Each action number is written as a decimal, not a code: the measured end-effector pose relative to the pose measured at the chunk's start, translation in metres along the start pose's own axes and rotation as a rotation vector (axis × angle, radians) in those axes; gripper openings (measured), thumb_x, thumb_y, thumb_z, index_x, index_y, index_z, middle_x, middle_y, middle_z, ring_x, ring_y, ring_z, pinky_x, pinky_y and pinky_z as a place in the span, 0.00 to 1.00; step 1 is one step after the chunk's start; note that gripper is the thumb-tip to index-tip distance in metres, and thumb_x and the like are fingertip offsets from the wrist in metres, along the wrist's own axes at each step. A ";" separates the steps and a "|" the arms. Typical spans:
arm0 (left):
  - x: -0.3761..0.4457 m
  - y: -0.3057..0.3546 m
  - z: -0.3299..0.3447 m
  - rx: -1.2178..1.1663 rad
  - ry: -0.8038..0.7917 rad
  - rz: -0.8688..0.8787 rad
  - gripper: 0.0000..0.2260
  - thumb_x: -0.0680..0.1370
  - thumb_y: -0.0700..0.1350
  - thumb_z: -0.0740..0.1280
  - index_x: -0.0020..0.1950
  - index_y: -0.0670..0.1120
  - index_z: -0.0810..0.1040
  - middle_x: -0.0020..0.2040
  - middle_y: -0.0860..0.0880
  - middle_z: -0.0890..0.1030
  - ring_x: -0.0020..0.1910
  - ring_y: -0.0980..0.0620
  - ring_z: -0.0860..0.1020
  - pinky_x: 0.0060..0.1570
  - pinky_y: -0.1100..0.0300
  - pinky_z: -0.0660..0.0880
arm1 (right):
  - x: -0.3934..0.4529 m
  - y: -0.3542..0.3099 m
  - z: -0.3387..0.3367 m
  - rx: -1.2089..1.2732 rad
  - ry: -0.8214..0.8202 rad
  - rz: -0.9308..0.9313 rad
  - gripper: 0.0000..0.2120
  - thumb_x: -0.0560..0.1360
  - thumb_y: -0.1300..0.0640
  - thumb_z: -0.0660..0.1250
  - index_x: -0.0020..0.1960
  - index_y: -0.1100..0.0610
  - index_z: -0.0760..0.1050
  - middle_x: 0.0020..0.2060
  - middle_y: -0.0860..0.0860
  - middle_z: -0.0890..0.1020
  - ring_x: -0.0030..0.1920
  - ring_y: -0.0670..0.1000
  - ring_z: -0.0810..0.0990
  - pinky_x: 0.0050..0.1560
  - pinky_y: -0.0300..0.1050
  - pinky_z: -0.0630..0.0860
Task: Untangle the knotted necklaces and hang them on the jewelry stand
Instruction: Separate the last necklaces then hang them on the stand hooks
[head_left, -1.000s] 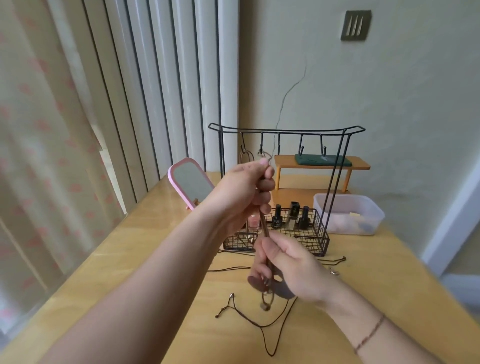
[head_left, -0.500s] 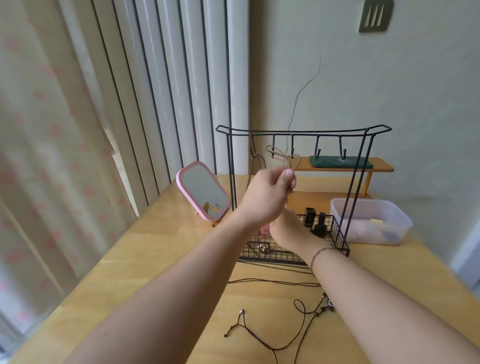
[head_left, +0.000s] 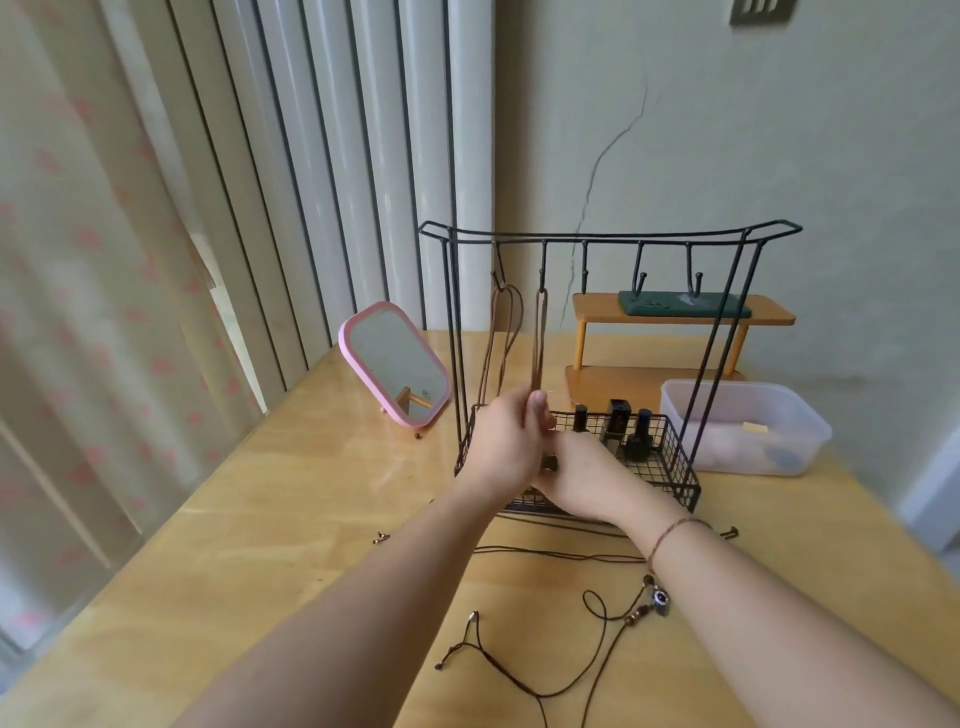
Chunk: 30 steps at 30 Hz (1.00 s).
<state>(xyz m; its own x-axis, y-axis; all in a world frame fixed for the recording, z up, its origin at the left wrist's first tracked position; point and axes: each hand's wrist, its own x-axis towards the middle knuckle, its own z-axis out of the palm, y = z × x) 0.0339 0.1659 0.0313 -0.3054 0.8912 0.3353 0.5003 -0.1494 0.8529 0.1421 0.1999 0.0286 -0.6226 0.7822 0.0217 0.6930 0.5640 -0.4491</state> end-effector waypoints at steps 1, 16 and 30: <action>-0.002 -0.002 0.001 0.039 0.015 -0.001 0.13 0.85 0.48 0.55 0.45 0.48 0.74 0.41 0.51 0.81 0.41 0.58 0.78 0.38 0.70 0.71 | -0.009 0.000 -0.002 0.023 0.009 0.006 0.12 0.81 0.52 0.63 0.63 0.52 0.76 0.51 0.51 0.82 0.42 0.50 0.81 0.49 0.45 0.79; -0.077 -0.023 -0.022 0.333 0.075 0.251 0.16 0.81 0.47 0.65 0.69 0.49 0.73 0.64 0.54 0.77 0.64 0.57 0.73 0.65 0.62 0.70 | -0.099 0.061 0.000 -0.030 -0.157 -0.225 0.25 0.70 0.65 0.65 0.55 0.36 0.78 0.60 0.30 0.71 0.66 0.38 0.63 0.63 0.39 0.69; -0.139 -0.067 -0.042 0.460 -0.447 0.412 0.12 0.77 0.60 0.63 0.54 0.55 0.78 0.59 0.60 0.74 0.62 0.60 0.67 0.64 0.66 0.64 | -0.139 0.059 0.005 0.788 0.063 0.031 0.05 0.82 0.63 0.62 0.47 0.61 0.72 0.26 0.51 0.71 0.28 0.52 0.68 0.35 0.51 0.71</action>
<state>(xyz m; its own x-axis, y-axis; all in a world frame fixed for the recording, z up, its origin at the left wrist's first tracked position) 0.0087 0.0345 -0.0554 0.2872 0.9053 0.3130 0.8202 -0.4012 0.4079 0.2677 0.1226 -0.0053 -0.5689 0.8215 0.0391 0.2337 0.2070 -0.9500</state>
